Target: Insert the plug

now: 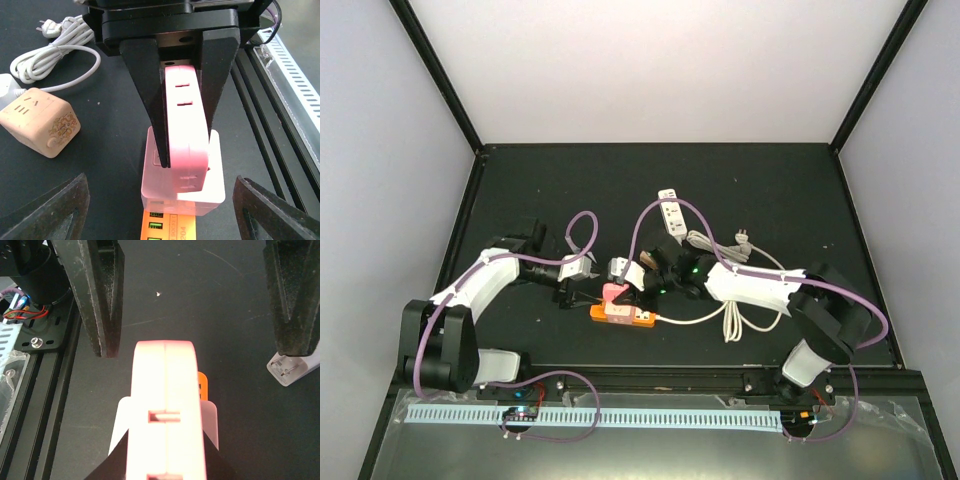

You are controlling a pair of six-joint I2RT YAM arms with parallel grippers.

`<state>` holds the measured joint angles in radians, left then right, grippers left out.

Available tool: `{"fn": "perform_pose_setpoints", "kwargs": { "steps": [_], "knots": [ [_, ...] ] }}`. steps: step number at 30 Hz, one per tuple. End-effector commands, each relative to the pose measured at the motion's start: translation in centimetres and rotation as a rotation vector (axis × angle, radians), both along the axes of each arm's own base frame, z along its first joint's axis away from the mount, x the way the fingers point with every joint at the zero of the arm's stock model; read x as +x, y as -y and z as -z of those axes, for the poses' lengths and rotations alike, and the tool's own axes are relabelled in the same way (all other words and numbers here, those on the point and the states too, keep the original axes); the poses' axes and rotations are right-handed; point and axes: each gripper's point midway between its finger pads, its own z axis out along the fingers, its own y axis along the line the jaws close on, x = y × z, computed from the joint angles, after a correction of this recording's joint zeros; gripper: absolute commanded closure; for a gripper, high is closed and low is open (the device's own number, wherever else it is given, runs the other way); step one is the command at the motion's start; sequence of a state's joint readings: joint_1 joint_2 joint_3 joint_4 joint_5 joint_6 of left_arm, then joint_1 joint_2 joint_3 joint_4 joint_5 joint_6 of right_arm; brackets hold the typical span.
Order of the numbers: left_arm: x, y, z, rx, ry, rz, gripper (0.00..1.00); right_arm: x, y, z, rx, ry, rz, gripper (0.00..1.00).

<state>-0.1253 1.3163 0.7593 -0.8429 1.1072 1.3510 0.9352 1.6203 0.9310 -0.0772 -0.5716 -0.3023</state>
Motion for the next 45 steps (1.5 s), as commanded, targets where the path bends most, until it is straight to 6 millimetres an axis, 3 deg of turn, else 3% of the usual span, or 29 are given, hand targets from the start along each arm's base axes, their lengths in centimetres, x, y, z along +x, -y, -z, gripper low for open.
{"fn": "perform_pose_setpoints", "kwargs": {
  "steps": [1,11,23,33,40,45],
  "knots": [
    [0.3,0.2,-0.9,-0.037,0.014,0.009,0.19,-0.5,0.5,1.1,-0.058,0.037,0.014,0.99],
    [0.4,0.1,-0.8,-0.027,0.011,0.004,0.31,-0.2,1.3,2.8,-0.122,0.052,0.065,0.99],
    [1.1,-0.4,-0.6,0.019,-0.017,-0.017,0.33,-1.0,2.7,4.7,-0.223,0.055,0.077,0.99],
    [-0.8,-0.1,-1.0,-0.054,0.017,0.016,0.34,-1.3,3.4,5.8,-0.24,0.041,0.105,0.99],
    [-0.4,0.2,-1.2,-0.054,0.094,-0.011,0.31,-1.3,3.8,7.2,-0.272,0.026,0.115,0.99],
    [0.2,1.2,-0.9,-0.047,0.146,-0.033,0.44,-1.2,3.8,7.0,-0.273,0.031,0.12,0.99]
  ]
}}
